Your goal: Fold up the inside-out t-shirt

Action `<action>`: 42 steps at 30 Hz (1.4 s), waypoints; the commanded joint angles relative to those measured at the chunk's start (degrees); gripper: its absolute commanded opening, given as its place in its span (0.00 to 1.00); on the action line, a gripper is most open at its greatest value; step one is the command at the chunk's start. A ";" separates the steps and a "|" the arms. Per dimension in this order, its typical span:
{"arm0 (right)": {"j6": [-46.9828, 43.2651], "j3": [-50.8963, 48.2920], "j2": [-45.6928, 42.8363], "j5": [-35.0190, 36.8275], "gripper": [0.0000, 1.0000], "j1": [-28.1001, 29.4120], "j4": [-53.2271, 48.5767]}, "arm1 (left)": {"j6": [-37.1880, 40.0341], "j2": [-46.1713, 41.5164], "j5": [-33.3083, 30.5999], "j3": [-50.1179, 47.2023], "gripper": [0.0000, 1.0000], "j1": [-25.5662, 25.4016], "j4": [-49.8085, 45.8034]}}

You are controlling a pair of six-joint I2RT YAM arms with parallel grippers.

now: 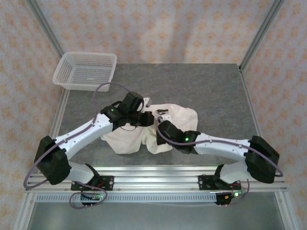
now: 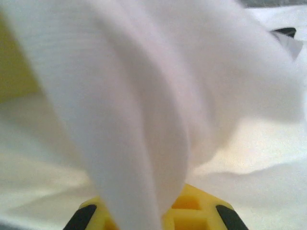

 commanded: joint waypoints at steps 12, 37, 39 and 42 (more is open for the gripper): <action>6.58 -11.71 -21.85 -33.93 0.00 -7.32 29.93 | 3.13 0.10 -11.80 -10.25 0.22 10.26 4.70; 12.84 -7.35 -19.21 -40.01 0.00 -17.43 24.98 | 17.71 -17.94 -11.65 -12.22 0.28 -9.44 8.35; 12.98 -7.07 -19.39 -39.86 0.00 -17.45 24.58 | 18.22 -14.28 -11.56 -11.55 0.30 -9.48 10.46; 13.49 -6.65 -19.48 -40.29 0.00 -17.43 24.50 | 17.39 -9.49 -16.80 -9.95 0.42 -9.49 10.87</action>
